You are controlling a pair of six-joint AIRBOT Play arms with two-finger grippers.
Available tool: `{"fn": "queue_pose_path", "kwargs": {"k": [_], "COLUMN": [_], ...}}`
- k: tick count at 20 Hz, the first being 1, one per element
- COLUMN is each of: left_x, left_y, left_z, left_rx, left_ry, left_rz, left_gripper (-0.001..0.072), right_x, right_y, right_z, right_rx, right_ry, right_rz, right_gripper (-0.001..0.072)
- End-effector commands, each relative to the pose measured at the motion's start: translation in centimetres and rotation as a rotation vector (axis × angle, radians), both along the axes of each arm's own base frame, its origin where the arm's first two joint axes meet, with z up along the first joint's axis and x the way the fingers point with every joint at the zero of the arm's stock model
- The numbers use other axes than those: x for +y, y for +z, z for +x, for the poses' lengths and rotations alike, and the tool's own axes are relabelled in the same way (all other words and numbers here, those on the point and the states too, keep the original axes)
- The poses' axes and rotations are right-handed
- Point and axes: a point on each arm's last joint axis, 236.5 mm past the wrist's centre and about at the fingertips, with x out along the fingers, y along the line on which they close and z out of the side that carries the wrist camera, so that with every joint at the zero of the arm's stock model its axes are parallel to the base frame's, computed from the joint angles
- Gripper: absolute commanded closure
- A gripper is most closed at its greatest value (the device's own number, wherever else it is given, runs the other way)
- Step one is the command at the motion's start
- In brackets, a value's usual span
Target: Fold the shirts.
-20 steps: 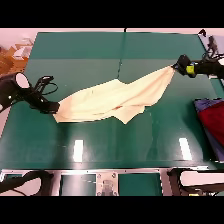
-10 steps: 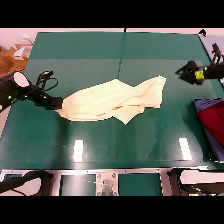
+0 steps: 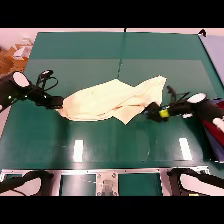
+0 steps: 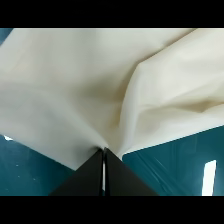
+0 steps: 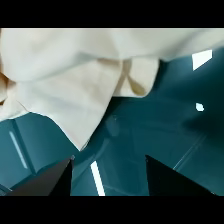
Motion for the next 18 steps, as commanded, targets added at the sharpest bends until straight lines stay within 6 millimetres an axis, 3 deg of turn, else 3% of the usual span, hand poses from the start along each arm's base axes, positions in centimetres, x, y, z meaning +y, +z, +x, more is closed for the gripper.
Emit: {"fn": "queue_pose_path", "kwargs": {"k": [1, 4, 7, 8, 9, 10, 11, 12, 14, 16, 18], "left_x": [0.0, 0.0, 0.0, 0.0, 0.0, 0.1, 0.1, 0.1, 0.2, -0.5, -2.1], "left_y": [0.0, 0.0, 0.1, 0.1, 0.2, 0.7, 1.6, 3.3, 8.4, 16.7, 26.1], "left_z": [0.0, 0.0, 0.1, 0.2, 0.3, 0.5, 0.9, 1.5, 2.9, 4.0, 3.9], "left_rx": [-0.001, -0.001, -0.005, -0.007, -0.016, -0.03, -0.06, -0.108, -0.247, -0.449, -0.664], "left_ry": [0.001, 0.001, 0.002, 0.002, 0.004, 0.004, 0.005, 0.006, 0.007, 0.006, 0.001], "left_rz": [-0.001, -0.001, -0.001, 0.0, 0.0, 0.001, 0.003, 0.004, 0.007, -0.023, -0.1], "left_gripper": [0.0689, 0.0689, 0.0689, 0.0689, 0.0689, 0.069, 0.069, 0.069, 0.069, 0.069, 0.069], "right_x": [4.7, 7.0, 7.9, 7.9, 8.0, 8.1, 8.1, 7.9, 7.0, 5.4, 3.8], "right_y": [-2.3, -3.9, -4.5, -4.0, -2.9, -1.5, 0.2, 2.7, 9.7, 19.6, 31.1], "right_z": [-0.3, 1.1, 3.0, 4.0, 5.3, 6.6, 7.8, 9.1, 11.4, 13.0, 12.6], "right_rx": [-0.048, -0.05, -0.052, -0.078, -0.135, -0.185, -0.22, -0.263, -0.394, -0.602, -0.853], "right_ry": [-0.02, -0.065, -0.067, -0.067, -0.046, -0.027, -0.018, -0.011, -0.005, -0.006, -0.011], "right_rz": [-0.012, -0.006, -0.004, -0.003, -0.003, 0.004, 0.023, 0.048, 0.096, 0.119, 0.124], "right_gripper": [0.0196, 0.02, 0.0231, 0.0348, 0.0598, 0.0697, 0.0698, 0.0698, 0.0698, 0.0699, 0.0699]}}
